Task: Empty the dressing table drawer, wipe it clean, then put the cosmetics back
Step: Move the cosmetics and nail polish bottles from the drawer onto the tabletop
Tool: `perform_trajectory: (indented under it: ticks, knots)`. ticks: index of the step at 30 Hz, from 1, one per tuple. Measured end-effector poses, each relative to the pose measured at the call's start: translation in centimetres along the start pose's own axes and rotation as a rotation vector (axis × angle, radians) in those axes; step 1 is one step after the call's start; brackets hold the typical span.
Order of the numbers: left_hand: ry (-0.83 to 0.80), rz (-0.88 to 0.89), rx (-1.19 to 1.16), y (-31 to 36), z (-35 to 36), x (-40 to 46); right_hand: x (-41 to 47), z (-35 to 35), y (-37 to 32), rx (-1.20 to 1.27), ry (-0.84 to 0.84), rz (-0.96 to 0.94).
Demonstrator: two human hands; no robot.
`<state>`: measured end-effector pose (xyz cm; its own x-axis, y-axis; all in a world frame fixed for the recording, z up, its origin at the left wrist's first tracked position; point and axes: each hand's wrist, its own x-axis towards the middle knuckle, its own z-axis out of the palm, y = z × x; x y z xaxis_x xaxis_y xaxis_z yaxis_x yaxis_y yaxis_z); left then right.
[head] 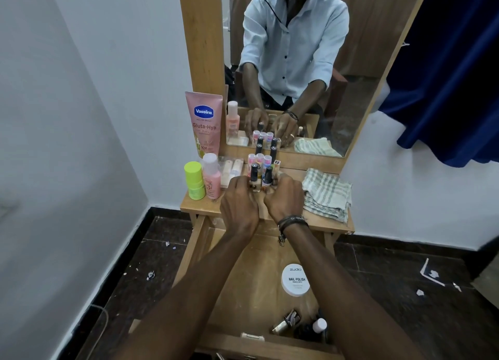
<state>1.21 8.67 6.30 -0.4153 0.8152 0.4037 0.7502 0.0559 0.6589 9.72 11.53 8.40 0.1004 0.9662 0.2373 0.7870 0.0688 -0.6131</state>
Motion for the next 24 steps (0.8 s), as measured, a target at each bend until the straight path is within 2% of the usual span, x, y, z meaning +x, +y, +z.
perform_trajectory:
  ticks: [7,12,14,17,19,22,24]
  knots:
    - [0.027,-0.043,0.005,0.2,0.4,0.0,0.2,0.2,-0.1,-0.044,0.006,-0.012]
    - [0.014,0.023,-0.02,-0.3,0.0,-0.7,-0.1,-1.3,1.2,0.019,0.011,-0.04]
    - [0.038,0.13,-0.034,-0.5,-0.7,-1.7,-1.0,-2.8,2.3,0.056,0.024,-0.076]
    - [0.04,0.477,-0.007,-0.8,-2.0,-4.5,-3.6,-5.6,4.3,0.043,-0.091,-0.186]
    - [-0.128,0.621,0.066,-0.8,-3.0,-6.4,-5.6,-7.5,5.3,-0.042,-0.314,-0.277]
    - [-0.658,0.449,0.34,0.5,-4.3,-8.6,-8.3,-9.2,5.6,-0.267,-0.709,-0.384]
    - [-0.959,0.387,0.521,1.0,-4.2,-9.6,-10.1,-9.5,5.6,-0.436,-0.835,-0.451]
